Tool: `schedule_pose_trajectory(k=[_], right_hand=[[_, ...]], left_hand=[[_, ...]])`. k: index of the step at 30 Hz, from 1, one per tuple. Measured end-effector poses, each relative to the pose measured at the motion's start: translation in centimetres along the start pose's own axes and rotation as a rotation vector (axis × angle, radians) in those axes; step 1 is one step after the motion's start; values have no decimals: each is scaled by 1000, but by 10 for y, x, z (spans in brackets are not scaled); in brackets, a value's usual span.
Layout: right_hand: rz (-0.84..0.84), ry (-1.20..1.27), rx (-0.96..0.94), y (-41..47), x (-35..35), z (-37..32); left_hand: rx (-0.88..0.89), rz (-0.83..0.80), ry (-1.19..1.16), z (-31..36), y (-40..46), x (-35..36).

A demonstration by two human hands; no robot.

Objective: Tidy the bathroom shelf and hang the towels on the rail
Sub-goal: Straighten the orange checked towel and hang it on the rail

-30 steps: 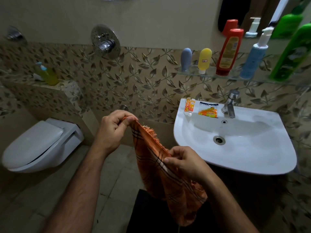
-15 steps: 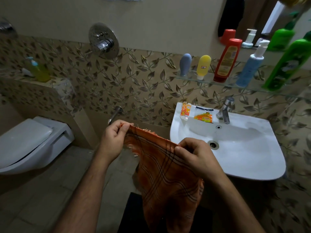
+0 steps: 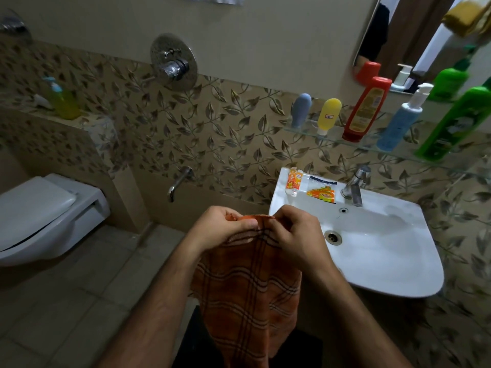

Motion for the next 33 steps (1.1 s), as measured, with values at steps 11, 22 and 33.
schedule_pose_trajectory(k=[11, 22, 33], right_hand=[[-565, 521, 300, -13, 8, 20], [-552, 607, 368, -26, 27, 34], [-278, 595, 335, -28, -4, 38]], left_hand=[[382, 288, 61, 44, -5, -9], [477, 397, 145, 66, 0, -48], [441, 516, 159, 63, 3, -72]])
Point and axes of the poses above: each hand's wrist, its own y-axis towards the middle knuckle, its own x-axis out of the palm, z = x × y, the point moved 4 cm from there along y, towards the middle knuckle, and after that the axes turned 9 degrees about z, right-handed, at the moved point
